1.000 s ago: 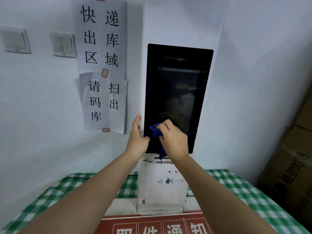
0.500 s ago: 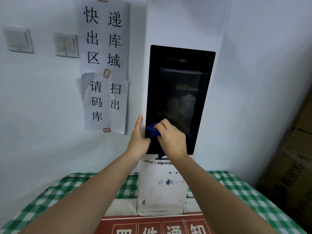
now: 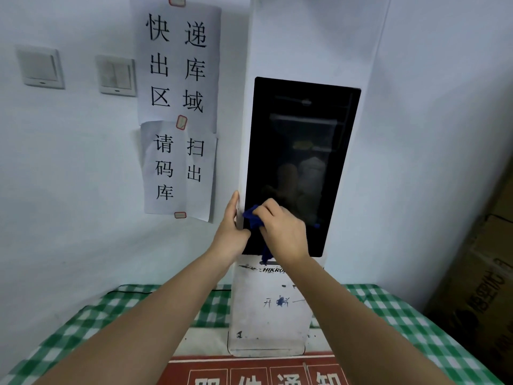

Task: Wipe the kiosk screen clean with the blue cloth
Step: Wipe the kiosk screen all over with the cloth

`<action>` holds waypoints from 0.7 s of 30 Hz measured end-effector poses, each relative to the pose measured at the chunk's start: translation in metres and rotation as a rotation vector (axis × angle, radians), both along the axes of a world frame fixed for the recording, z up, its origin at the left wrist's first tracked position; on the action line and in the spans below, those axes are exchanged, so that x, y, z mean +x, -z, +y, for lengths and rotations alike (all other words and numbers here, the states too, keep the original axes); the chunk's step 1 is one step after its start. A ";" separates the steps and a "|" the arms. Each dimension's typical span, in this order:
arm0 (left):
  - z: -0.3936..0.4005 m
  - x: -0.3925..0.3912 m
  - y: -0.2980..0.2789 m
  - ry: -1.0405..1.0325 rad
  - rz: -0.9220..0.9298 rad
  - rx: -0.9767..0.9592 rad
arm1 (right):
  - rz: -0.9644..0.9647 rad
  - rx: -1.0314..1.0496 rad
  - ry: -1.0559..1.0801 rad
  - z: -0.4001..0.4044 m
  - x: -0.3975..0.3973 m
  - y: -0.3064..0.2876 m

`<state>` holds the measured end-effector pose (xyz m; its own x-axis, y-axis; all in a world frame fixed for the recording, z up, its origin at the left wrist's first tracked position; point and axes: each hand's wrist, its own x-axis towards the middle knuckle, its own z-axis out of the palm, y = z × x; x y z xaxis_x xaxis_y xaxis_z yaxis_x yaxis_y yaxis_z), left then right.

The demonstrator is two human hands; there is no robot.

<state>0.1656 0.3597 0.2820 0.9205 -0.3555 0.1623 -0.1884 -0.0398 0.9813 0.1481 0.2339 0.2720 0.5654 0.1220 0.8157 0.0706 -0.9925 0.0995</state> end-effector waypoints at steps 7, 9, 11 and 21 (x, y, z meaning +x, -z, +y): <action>0.001 0.001 -0.001 0.008 0.005 0.000 | -0.127 0.206 0.052 0.003 0.003 -0.020; 0.001 0.000 -0.002 0.012 0.011 -0.001 | -0.078 0.113 0.032 0.010 0.005 -0.008; 0.001 -0.002 -0.003 0.010 0.006 0.000 | -0.018 0.001 0.013 0.012 0.005 0.004; 0.005 -0.002 -0.002 0.038 0.042 0.001 | -0.113 0.078 0.021 0.011 0.005 -0.013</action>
